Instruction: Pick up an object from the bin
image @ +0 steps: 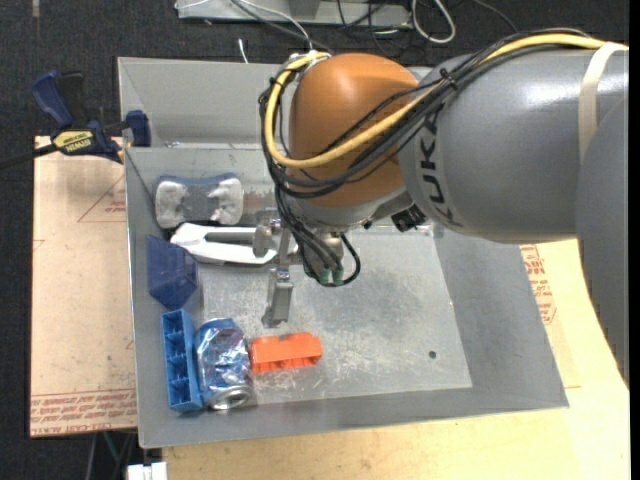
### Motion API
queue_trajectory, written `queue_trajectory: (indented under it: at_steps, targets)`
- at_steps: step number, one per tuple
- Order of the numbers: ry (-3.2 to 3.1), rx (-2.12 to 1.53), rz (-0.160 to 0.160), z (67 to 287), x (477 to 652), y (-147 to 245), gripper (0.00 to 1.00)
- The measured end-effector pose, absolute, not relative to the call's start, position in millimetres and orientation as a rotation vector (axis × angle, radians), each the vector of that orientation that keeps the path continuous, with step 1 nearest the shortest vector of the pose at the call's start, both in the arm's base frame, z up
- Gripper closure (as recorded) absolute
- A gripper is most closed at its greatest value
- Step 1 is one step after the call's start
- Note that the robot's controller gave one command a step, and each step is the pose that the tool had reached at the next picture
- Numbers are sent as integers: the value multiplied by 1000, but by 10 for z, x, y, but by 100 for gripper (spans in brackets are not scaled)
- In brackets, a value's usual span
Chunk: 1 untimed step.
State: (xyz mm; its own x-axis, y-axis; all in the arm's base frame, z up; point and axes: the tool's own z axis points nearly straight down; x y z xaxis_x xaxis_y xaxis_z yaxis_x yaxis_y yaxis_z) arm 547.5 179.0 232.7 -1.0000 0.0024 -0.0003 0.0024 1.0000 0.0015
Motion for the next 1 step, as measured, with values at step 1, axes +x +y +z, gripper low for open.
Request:
queue_trajectory:
  at_steps: [1]
  targets:
    - [3141,4,2,2327,5475,1790,0]
